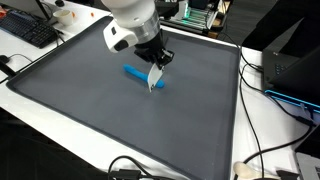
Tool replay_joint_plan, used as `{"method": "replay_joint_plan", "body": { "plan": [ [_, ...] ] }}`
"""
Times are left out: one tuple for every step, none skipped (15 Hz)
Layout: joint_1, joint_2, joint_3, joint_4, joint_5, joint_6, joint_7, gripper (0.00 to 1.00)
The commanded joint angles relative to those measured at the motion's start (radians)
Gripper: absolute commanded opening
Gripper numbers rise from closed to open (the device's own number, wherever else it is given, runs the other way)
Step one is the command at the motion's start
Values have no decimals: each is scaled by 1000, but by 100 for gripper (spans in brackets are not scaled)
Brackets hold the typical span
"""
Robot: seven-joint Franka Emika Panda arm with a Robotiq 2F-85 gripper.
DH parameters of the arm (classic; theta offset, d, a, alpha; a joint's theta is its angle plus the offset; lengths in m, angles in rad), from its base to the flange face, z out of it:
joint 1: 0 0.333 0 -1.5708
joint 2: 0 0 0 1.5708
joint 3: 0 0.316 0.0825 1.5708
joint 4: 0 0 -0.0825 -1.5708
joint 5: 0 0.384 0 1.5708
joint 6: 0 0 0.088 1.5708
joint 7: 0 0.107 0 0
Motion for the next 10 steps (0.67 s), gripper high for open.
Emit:
{"method": "replay_joint_plan", "body": {
  "plan": [
    [-19,-80,-5,-71,5,-1,-10,1],
    [-21,-92,-10,-78,1,3,-6,1],
    [-24,-102,-16,-86,-4,5,-4,1],
    [-30,-110,-18,-91,-2,4,-10,1],
    [-32,-114,-24,-94,-9,4,-5,1],
    [-36,-118,-26,-100,-10,7,-7,1],
    [-39,-119,-29,-104,-11,9,-9,1],
    [-41,-116,-31,-106,-12,9,-10,1],
    [-44,-113,-32,-107,-11,9,-13,1],
    [-45,-109,-31,-110,-11,10,-17,1]
  ]
}}
